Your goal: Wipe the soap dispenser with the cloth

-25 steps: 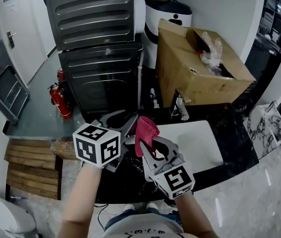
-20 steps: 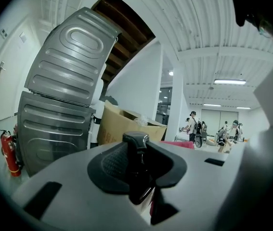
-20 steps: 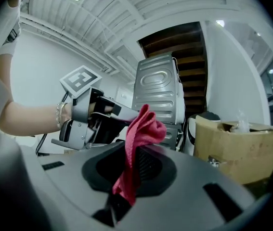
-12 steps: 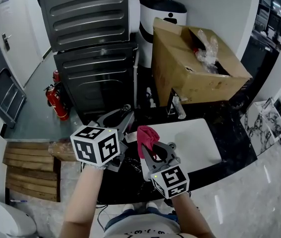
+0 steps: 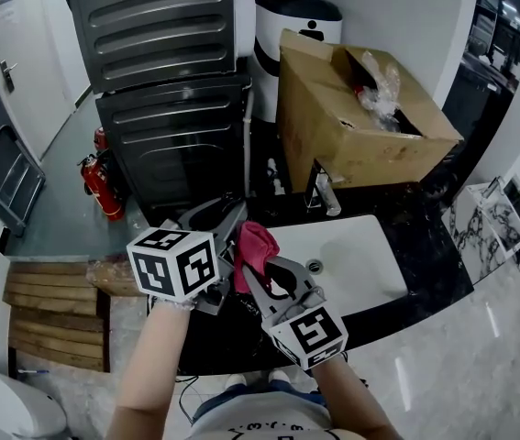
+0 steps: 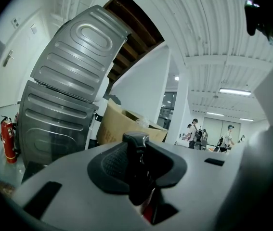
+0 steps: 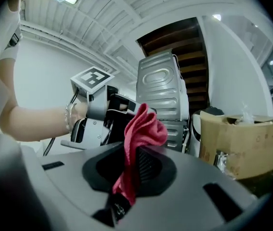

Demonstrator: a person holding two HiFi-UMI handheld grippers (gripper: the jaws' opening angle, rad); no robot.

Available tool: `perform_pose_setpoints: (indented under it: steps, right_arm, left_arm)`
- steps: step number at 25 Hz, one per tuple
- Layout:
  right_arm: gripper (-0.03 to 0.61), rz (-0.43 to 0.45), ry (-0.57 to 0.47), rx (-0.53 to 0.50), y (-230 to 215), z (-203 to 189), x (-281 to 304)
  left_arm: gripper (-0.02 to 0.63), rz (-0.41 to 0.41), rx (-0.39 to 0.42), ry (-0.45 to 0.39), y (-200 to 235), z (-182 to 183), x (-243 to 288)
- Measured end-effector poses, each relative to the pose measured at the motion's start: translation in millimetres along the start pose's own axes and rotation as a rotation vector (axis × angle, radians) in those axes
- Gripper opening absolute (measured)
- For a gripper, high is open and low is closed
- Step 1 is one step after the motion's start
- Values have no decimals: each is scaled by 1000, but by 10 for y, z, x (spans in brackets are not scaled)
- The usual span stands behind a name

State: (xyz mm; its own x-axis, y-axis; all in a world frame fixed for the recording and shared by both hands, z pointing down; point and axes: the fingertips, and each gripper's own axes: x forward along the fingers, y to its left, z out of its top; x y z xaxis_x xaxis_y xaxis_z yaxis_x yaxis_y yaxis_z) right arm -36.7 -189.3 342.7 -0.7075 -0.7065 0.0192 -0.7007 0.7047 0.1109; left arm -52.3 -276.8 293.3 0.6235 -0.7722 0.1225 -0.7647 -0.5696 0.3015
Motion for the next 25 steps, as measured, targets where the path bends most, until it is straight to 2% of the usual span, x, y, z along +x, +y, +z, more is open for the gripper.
perform_pose_setpoints:
  steps: [4, 12, 19, 22, 25]
  right_arm:
    - [54, 27, 8, 6, 63, -9, 145]
    - [54, 10, 23, 38, 85, -74, 217]
    - [54, -11, 181, 72, 179, -629, 174]
    - [54, 18, 186, 58, 217, -623, 165]
    - [54, 94, 169, 22, 297, -525, 88]
  left_arm:
    - [95, 12, -5, 3, 7, 0, -29]
    - [95, 44, -2, -3, 122, 9, -118]
    - [95, 33, -9, -22, 183, -4, -184]
    - [95, 32, -28, -30, 228, -25, -199]
    - [95, 4, -56, -51, 272, -34, -234]
